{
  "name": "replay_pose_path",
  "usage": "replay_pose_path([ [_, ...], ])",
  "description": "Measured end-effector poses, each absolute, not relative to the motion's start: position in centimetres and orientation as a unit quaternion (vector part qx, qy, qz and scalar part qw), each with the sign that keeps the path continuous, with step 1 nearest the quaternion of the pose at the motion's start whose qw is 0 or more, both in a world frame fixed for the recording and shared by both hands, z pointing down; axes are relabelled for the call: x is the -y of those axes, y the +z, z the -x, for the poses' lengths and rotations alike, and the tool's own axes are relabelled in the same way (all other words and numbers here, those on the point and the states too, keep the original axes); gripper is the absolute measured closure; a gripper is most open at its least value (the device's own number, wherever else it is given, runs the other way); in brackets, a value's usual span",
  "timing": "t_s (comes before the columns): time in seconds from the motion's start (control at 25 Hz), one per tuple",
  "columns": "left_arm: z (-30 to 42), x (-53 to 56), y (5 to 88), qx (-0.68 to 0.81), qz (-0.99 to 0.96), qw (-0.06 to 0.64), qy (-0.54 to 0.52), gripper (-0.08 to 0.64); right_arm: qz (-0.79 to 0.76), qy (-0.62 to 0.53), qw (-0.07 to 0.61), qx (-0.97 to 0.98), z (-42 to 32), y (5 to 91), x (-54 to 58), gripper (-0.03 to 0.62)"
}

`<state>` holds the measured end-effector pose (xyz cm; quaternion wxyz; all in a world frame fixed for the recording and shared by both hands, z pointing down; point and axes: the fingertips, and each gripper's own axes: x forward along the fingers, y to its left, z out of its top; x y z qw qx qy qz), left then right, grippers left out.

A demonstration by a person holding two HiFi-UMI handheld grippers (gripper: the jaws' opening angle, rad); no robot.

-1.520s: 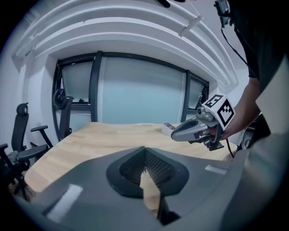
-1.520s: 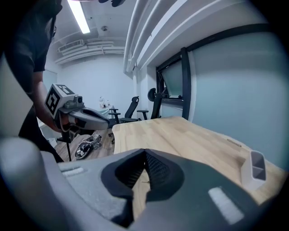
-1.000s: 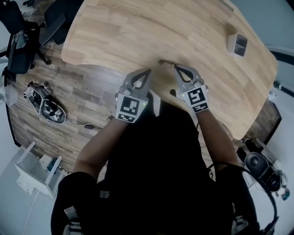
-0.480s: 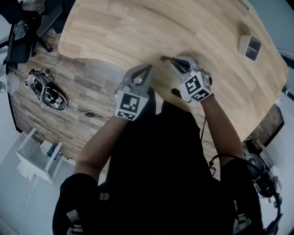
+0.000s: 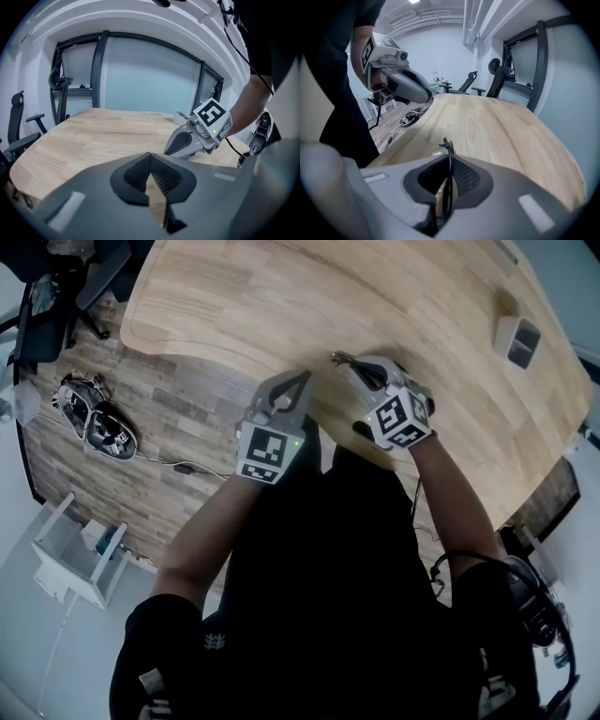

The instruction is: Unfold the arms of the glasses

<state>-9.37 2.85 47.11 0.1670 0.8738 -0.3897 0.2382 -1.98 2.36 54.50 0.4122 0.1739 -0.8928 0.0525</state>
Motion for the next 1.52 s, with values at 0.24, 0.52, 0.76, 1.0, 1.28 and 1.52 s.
replay_pose_path([
  [0.24,8.3,-2.7,47.8,0.369,-0.883,0.178,0.231,0.555,-0.186,0.054,0.386,0.902,1.6,53.3,-3.1,0.563],
  [0.52,7.6,-2.8,47.8,0.357,-0.886,0.179,0.235,0.555,-0.181,0.075,0.403,0.894,1.3,55.0,-3.6,0.563],
  [0.76,8.6,-3.2,47.7,0.364,-0.882,0.183,0.237,0.555,-0.17,0.063,0.404,0.897,2.3,55.0,-3.7,0.541],
  [1.0,8.7,-3.3,47.3,0.369,-0.882,0.182,0.231,0.554,-0.17,0.049,0.403,0.898,2.8,54.6,-3.5,0.565],
  [1.28,9.2,-3.8,47.5,0.372,-0.879,0.189,0.23,0.554,-0.175,0.041,0.383,0.906,2.7,53.2,-4.1,0.566],
  [1.52,8.7,-3.7,47.4,0.371,-0.881,0.187,0.229,0.554,-0.18,0.049,0.371,0.91,2.4,53.2,-4.0,0.566],
])
